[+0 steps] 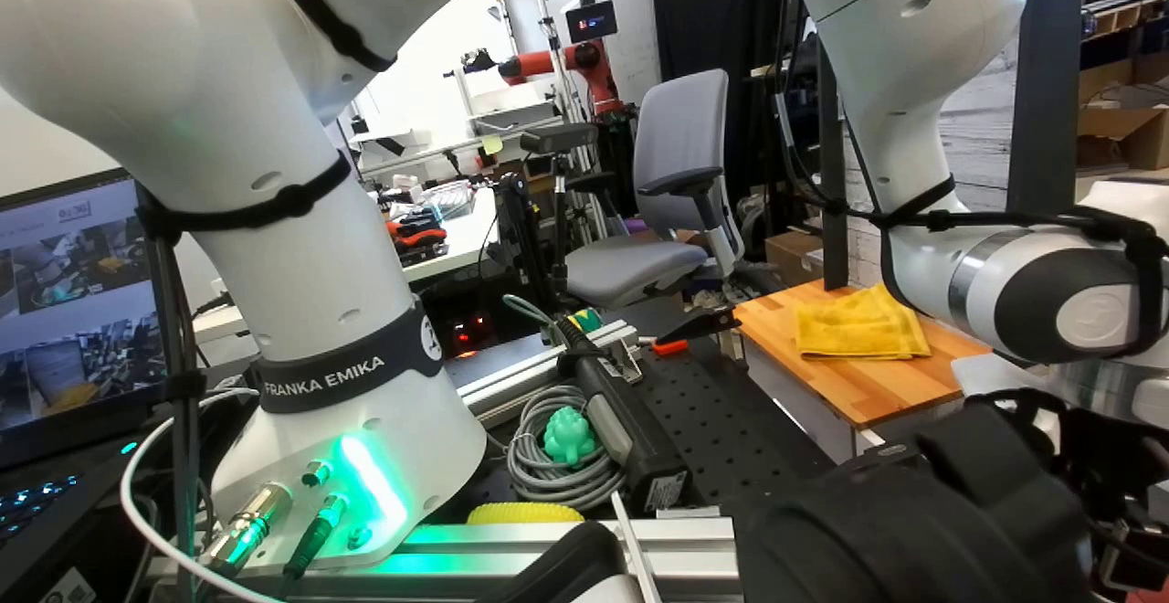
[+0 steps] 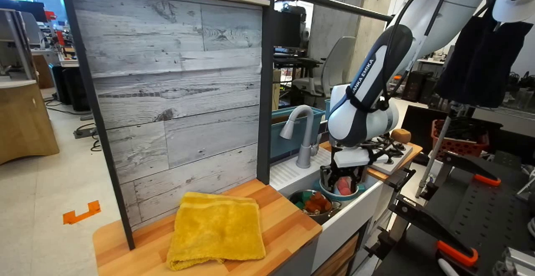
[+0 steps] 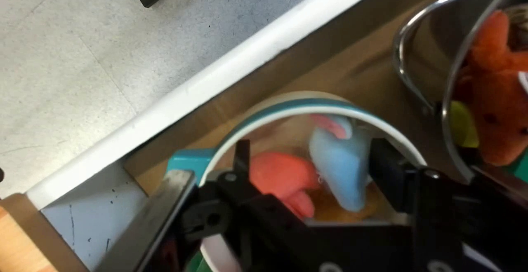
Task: Put the things on the counter inside the pot in the sink, wipe the counter with the towel, and then remove the things from the dish in the sink and put them on the stove
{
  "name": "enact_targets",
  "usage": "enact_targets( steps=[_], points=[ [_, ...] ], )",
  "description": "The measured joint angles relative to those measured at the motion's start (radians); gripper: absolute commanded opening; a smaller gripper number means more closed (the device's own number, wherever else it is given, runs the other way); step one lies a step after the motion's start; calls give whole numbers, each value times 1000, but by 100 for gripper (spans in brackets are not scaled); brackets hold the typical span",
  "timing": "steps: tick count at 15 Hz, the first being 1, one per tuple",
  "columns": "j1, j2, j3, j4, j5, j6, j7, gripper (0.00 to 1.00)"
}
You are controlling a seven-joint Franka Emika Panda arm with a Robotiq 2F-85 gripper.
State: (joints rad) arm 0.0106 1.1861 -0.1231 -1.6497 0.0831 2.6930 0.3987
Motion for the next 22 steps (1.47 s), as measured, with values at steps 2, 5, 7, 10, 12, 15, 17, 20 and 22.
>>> enact_targets(
  steps=[2, 5, 7, 10, 12, 15, 17, 20, 22],
  points=[
    [3, 6, -2, 4, 0, 0, 5, 30],
    [3, 8, -8, 8, 1, 0, 12, 8],
    [4, 10, -9, 9, 1, 5, 24, 0],
    [9, 18, -9, 11, 2, 46, 41, 1],
    [15, 22, -9, 9, 3, 80, 45, 1],
    [18, 16, -10, 1, 3, 125, 41, 1],
    [5, -12, -10, -24, 3, 155, 18, 1],
    [-53, -100, -12, -80, 4, 157, -45, 1],
    [-108, -161, -14, -102, 4, 134, -96, 1]
  ],
)
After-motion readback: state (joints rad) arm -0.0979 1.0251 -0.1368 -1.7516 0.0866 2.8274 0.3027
